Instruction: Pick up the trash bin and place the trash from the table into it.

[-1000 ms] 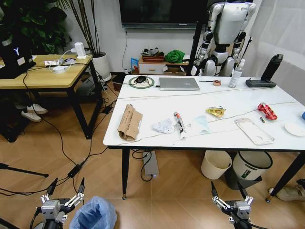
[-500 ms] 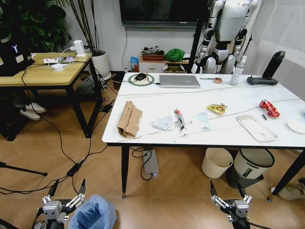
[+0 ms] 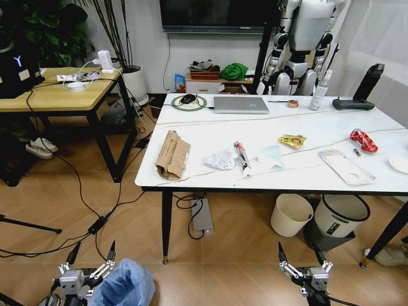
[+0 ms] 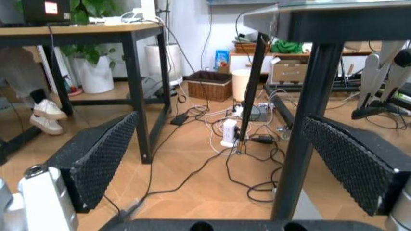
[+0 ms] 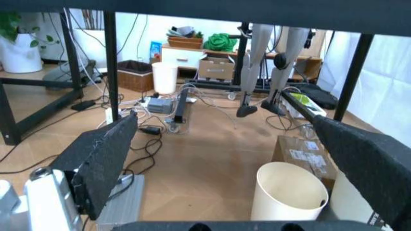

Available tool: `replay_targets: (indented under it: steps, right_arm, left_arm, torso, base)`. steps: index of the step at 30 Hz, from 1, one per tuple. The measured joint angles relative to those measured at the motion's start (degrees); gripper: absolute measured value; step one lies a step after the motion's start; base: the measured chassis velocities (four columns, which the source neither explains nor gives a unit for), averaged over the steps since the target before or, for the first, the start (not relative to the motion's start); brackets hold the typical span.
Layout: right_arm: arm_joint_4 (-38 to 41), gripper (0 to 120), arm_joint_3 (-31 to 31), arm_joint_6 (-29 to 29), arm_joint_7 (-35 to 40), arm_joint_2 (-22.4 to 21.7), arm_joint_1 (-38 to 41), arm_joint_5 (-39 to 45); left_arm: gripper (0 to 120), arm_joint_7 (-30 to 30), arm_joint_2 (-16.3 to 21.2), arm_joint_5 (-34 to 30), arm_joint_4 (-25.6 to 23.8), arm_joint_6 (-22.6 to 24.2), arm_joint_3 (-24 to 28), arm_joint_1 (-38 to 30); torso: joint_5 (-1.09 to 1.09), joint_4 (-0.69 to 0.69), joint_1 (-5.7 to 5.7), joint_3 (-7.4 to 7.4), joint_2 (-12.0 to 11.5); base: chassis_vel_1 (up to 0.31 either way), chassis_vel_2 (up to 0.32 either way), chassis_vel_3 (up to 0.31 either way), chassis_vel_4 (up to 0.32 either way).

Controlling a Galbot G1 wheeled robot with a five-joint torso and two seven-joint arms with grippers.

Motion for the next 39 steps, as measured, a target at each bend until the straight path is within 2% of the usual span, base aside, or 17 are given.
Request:
replay_targets:
  steps: [39]
  right_arm:
    - [-1.0,100,-1.0,0.4,-0.1,1.3,0.2,-1.0]
  left_arm:
    - [100,0.1,-0.1,-0.2,2.1,-0.3,0.1,-0.2]
  torso:
    - [0.00,0.00,-4.18,-5.81,-10.0]
  base:
    - [0.000,0.000,0.000,0.000]
